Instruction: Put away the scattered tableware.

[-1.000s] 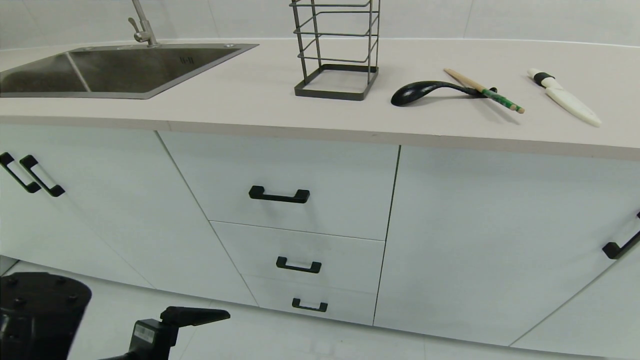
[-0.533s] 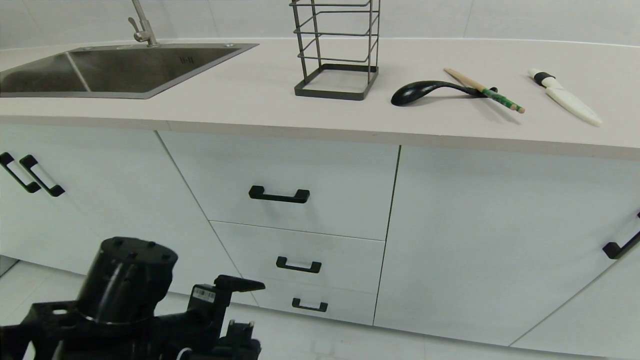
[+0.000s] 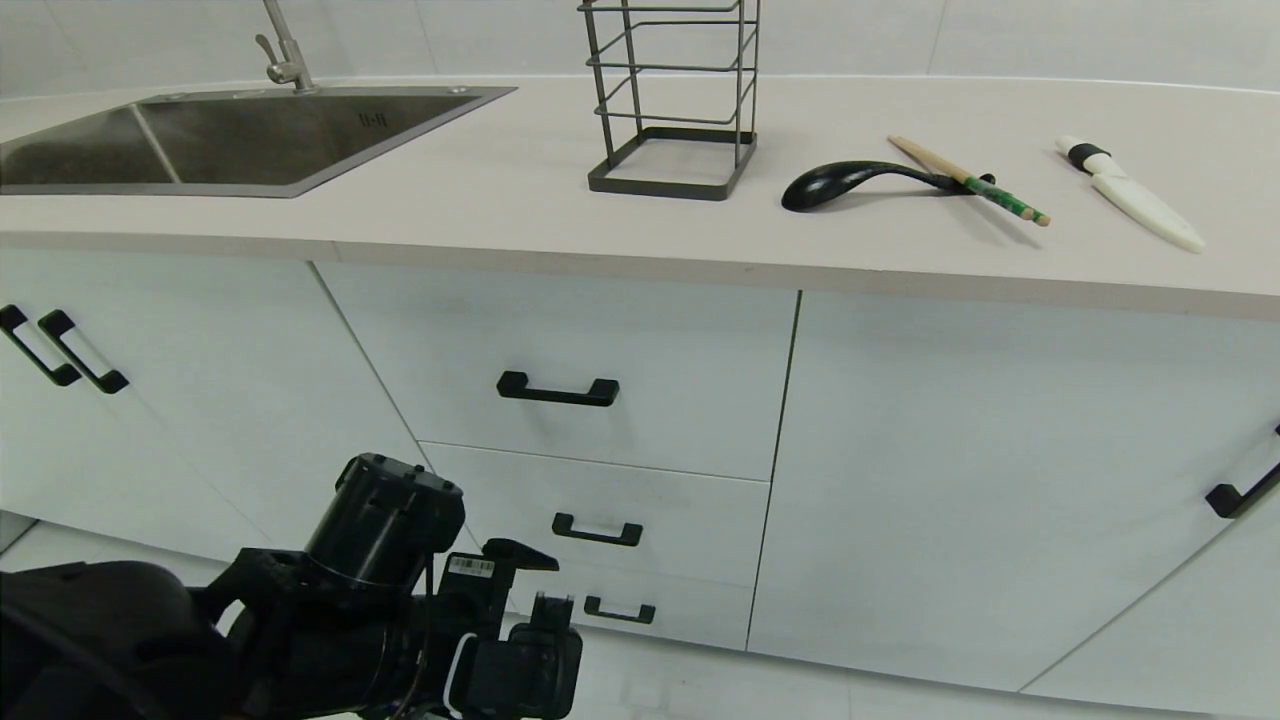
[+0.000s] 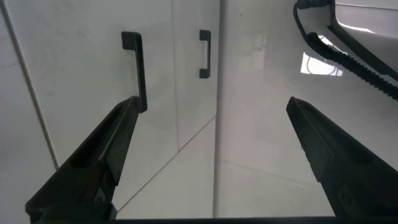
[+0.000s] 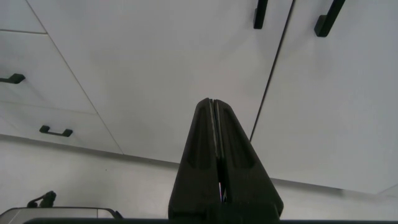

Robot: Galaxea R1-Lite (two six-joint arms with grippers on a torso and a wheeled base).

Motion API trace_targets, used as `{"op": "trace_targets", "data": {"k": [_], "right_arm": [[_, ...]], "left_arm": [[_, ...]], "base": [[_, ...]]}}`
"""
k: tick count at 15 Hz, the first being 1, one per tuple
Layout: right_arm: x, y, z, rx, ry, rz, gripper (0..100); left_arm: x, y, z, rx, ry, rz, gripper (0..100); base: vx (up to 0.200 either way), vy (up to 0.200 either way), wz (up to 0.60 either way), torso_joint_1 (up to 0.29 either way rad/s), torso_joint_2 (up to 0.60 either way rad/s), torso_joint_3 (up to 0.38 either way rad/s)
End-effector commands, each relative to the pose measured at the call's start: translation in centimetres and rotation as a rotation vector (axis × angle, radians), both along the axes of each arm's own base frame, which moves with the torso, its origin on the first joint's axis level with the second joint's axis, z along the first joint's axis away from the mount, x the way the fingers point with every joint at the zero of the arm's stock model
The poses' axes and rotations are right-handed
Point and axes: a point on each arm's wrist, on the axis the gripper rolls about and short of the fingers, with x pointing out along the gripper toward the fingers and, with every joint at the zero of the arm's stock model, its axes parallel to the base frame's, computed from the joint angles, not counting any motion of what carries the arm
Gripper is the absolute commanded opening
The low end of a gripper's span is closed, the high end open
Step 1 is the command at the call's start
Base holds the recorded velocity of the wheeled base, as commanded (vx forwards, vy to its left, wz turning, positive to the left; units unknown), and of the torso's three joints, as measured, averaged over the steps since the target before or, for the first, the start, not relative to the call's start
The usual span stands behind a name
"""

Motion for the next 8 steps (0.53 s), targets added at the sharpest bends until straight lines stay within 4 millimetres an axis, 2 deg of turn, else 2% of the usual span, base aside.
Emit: {"op": "trace_targets", "data": {"k": [1,3,6,8], "right_arm": [[0.0,0.0,0.0,-0.001,0.001,0.0,0],[0.0,0.0,0.0,-0.001,0.001,0.0,0],[0.0,0.0,0.0,-0.001,0.001,0.0,0],[0.0,0.0,0.0,-0.001,0.001,0.0,0]], "left_arm": [[0.7,0.6,-0.5,0.011,0.019,0.036,100],[1.5,0.3,-1.0,0.013,0.032,0.039,100],[3.0,-0.8,-3.0,0.049,0.09,0.025,100],[3.7,-1.2,-3.6,0.052,0.09,0.03,100]], "base": [[0.0,0.0,0.0,0.0,0.0,0.0],[0.0,0.0,0.0,0.0,0.0,0.0],[0.0,0.0,0.0,0.0,0.0,0.0],[0.0,0.0,0.0,0.0,0.0,0.0]]}}
